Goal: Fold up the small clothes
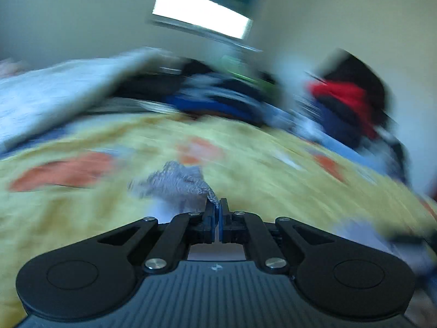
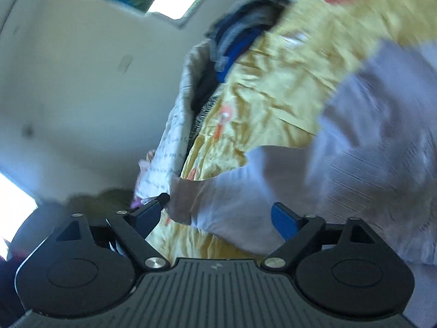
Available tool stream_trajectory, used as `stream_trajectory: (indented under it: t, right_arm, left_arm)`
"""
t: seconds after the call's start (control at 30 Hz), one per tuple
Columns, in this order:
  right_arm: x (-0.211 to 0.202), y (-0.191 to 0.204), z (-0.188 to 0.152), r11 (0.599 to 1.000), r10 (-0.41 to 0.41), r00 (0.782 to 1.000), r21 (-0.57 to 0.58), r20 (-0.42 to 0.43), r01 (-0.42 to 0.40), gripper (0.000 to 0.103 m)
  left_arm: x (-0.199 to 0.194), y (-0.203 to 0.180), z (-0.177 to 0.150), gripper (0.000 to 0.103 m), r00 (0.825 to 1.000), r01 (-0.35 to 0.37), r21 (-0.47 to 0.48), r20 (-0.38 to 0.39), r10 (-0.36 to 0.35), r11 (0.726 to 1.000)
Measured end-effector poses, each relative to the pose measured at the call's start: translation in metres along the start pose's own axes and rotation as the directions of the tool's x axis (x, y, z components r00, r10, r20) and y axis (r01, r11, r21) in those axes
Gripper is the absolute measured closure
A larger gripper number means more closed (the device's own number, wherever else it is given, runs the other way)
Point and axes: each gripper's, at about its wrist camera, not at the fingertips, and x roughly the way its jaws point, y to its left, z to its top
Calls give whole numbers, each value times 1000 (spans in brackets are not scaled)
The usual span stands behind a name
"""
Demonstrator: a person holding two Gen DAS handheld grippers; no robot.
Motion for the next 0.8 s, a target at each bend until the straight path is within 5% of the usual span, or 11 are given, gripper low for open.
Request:
stream_trajectory:
  t: [0.07,0.2,0.37,0.47,0.5,0.57,0.67,0.7,0.8]
  right_arm:
    - [1,-15,4,996,17,1000,93,-2,-17,16]
    - [4,-26,1,988,36,999,152,-17,-33,15]
    - [15,-18,-1,991,40,997,132,-61,-31,15]
    - [27,-9,4,992,40,996,124,-78,-31,15]
    - [33,-6,6,993,34,996,119,-88,-23,15]
    - [45,0,8,994,21,992,104,-123,-8,15]
    - [59,1,9,994,-37,983,98,-179,55,13]
    - [62,1,9,994,-43,981,92,-187,61,13]
    - [63,3,7,995,-43,981,85,-189,60,13]
  left_arm:
    - [8,-24,-16,101,995,77,29,-66,-75,997]
    - [26,-40,-43,101,979,104,23,-179,-98,994]
    - [19,-39,-46,101,981,111,16,-164,-107,994]
    - [19,-54,-51,101,985,68,117,-168,-48,991]
    - [19,-68,-55,101,987,40,242,-162,0,969]
    - [16,-93,-70,101,994,16,473,-102,37,881]
    - [10,-113,-93,100,998,10,656,-51,31,755]
    - [8,-116,-99,100,999,15,679,-42,19,734]
    - [5,-115,-104,100,999,23,678,-41,6,735]
